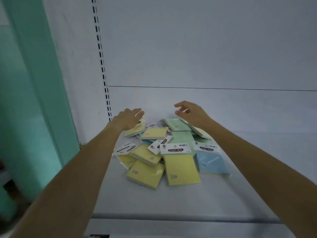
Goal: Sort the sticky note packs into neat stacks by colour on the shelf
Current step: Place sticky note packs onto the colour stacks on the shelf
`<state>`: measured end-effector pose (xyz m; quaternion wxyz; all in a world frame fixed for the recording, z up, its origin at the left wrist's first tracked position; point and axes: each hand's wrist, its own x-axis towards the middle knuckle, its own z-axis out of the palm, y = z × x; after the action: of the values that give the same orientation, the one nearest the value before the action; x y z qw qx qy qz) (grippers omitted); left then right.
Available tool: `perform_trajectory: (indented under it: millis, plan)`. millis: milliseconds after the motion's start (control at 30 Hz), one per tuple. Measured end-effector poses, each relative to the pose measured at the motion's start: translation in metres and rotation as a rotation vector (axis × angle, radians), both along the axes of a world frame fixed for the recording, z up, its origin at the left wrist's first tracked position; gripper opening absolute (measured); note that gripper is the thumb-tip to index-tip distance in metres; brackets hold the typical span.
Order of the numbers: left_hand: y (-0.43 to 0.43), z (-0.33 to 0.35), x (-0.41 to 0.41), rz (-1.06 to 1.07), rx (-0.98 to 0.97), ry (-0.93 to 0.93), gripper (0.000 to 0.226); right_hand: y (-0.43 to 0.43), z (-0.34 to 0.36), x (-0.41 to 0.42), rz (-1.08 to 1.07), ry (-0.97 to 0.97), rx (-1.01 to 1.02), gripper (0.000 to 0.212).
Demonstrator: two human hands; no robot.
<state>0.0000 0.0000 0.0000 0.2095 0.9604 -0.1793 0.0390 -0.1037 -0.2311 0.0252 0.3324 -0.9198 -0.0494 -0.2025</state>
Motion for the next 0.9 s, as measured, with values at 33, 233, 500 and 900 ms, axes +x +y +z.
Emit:
perform_trajectory:
  millis: [33,233,500,900]
  plan:
    - [0.001,-0.003,0.000,0.017,0.012,0.009,0.057,-0.001,-0.005,0.001,-0.038,0.051,-0.054,0.034]
    - [0.011,-0.027,0.005,0.089,0.080,0.108,0.050,-0.001,-0.025,0.012,-0.148,0.354,-0.219,0.056]
    - [0.012,-0.036,-0.003,0.020,-0.053,0.253,0.053,0.011,-0.025,0.026,-0.298,0.470,-0.315,0.075]
    - [0.022,-0.017,-0.013,0.097,-0.918,0.250,0.057,0.012,-0.028,0.023,-0.248,0.237,0.213,0.043]
